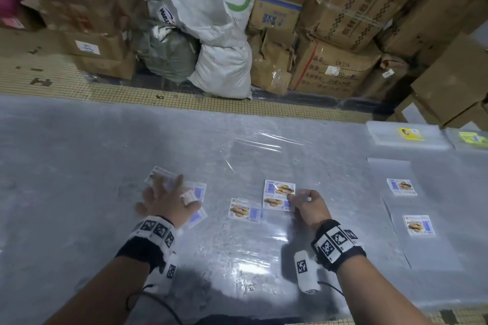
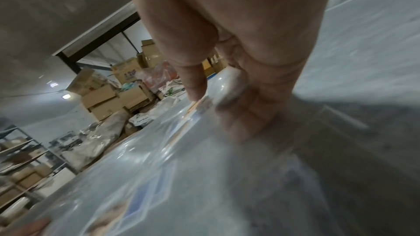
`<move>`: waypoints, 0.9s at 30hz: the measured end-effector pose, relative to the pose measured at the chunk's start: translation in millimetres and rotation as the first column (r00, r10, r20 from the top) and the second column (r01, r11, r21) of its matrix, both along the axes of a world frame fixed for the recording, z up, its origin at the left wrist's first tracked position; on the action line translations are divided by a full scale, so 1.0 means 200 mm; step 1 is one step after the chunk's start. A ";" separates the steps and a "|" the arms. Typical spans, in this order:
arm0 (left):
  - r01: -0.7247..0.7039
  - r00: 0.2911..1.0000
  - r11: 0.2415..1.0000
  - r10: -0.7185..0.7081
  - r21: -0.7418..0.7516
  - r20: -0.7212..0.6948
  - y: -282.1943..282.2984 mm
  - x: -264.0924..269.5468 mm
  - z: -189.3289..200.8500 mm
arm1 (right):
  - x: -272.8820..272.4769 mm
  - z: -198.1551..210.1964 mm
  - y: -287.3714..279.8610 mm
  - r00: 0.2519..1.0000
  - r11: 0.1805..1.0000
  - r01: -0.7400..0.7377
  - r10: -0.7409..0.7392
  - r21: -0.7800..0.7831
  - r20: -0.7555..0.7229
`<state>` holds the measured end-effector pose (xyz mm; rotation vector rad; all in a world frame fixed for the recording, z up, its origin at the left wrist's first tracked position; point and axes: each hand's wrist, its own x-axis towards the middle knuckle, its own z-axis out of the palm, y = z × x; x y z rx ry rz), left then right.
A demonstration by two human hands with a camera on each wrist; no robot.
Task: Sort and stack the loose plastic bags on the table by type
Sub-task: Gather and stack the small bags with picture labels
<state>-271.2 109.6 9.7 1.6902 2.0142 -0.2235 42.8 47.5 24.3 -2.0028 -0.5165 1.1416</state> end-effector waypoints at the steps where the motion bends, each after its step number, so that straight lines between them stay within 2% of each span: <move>1: 0.001 1.000 1.000 -0.001 0.007 -0.003 -0.01 0.02 0.01 | -0.03 0.00 0.01 0.999 0.999 -0.029 0.029 -0.014 0.034; 5: 0.024 1.000 0.998 -0.025 0.054 0.014 0.02 0.04 0.00 | -0.10 -0.02 0.07 0.963 0.982 -0.174 0.186 -0.078 0.195; 7: -0.033 0.999 0.993 0.028 0.109 0.045 0.05 -0.01 -0.01 | -0.13 -0.01 0.08 0.931 0.966 -0.234 0.254 -0.107 0.263; 9: -0.104 0.993 0.991 0.100 0.082 0.055 0.07 -0.07 -0.03 | -0.16 0.01 0.10 0.902 0.955 -0.267 0.296 -0.133 0.314; 13: -0.086 0.993 0.996 0.085 0.008 0.083 0.10 -0.09 -0.03 | -0.21 -0.06 0.13 0.891 0.950 -0.261 0.304 -0.169 0.336; 15: -0.037 0.995 0.997 0.031 0.067 0.099 0.08 -0.03 -0.02 | -0.22 -0.14 0.16 0.887 0.947 -0.273 0.315 -0.168 0.338; 17: 0.000 0.994 0.995 -0.012 0.104 0.111 0.05 0.04 0.00 | -0.28 -0.06 0.16 0.872 0.942 -0.297 0.334 -0.156 0.359; 22: -0.067 0.987 0.974 0.033 0.216 0.155 0.08 0.02 0.02 | -0.32 0.00 0.17 0.861 0.947 -0.287 0.321 -0.145 0.393; 24: -0.088 0.989 0.978 0.064 0.191 0.130 0.11 -0.02 0.01 | -0.31 -0.03 0.17 0.836 0.945 -0.276 0.326 -0.176 0.441; 27: 0.027 0.991 0.997 -0.036 0.077 0.125 0.11 0.01 -0.02 | -0.31 -0.08 0.17 0.826 0.932 -0.320 0.361 -0.168 0.433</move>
